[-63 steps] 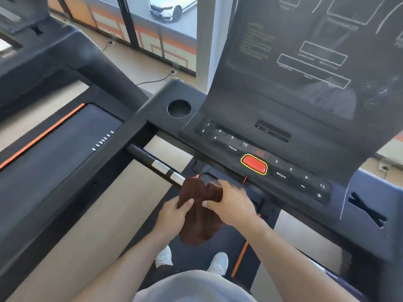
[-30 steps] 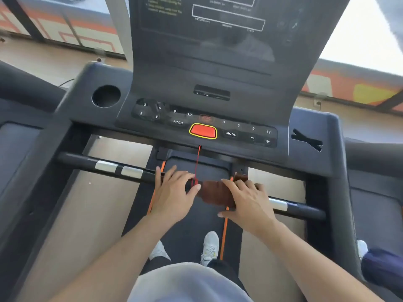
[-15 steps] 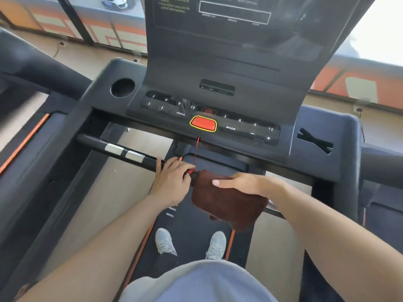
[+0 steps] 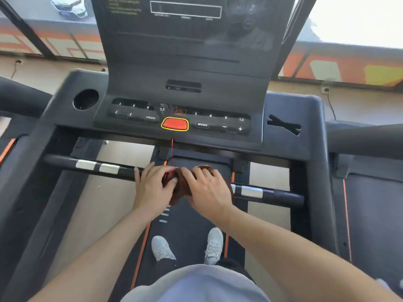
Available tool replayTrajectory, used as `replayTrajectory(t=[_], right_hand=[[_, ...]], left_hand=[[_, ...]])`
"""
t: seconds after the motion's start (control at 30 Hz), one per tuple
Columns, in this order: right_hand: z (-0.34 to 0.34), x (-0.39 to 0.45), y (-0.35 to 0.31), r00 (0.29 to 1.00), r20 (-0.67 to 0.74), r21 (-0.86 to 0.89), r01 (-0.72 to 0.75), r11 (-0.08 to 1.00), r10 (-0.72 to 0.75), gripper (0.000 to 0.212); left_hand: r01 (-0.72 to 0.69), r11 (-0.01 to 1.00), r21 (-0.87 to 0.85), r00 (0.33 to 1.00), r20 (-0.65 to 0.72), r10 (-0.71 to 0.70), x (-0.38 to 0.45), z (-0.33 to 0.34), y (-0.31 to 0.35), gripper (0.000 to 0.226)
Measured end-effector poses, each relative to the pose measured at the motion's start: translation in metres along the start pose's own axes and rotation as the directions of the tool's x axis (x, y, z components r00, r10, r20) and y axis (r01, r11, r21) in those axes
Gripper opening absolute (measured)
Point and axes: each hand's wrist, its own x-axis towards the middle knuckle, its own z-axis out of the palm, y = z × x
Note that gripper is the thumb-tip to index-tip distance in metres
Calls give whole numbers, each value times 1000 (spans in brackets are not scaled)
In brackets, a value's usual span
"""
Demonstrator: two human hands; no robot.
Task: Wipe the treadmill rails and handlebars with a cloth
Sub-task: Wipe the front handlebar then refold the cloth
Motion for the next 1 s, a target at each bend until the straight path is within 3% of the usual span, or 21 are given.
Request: replayTrajectory(t=[0.1, 0.17, 0.3, 0.43, 0.57, 0.67, 0.8, 0.9, 1.0], right_hand=[[-8, -8, 28, 998, 37, 12, -48, 999, 48, 58], [-17, -26, 57, 984, 138, 27, -115, 993, 110, 52], [-45, -85, 120, 934, 273, -64, -222, 973, 231, 46], [-55, -121, 150, 909, 304, -139, -252, 958, 284, 50], [-37, -128, 146, 914, 224, -259, -280, 925, 339, 54], [-30, -130, 138, 940, 150, -246, -266, 932, 308, 45], [-31, -108, 118, 967, 147, -194, -177, 965, 207, 59], [-19, -62, 74, 986, 145, -66, -75, 995, 84, 64], [-6, -9, 23, 994, 111, 4, -4, 1000, 4, 55]], left_hand=[[-39, 998, -44, 998, -43, 37, -6, 7, 20, 33], [-130, 990, -46, 989, -81, 126, -10, 16, 36, 34], [-288, 948, -137, 957, -2, 291, -6, 35, 73, 33], [-265, 938, -223, 947, 121, 297, -6, 43, 99, 35], [-212, 956, -202, 955, 167, 247, -10, 38, 95, 36], [-113, 961, -253, 972, 172, 160, -20, 29, 76, 34], [-68, 973, -219, 989, 113, 94, -32, 16, 55, 38], [-167, 979, -114, 980, 91, 178, -31, 14, 40, 41], [-164, 986, -28, 984, 69, 165, -27, 9, 30, 45]])
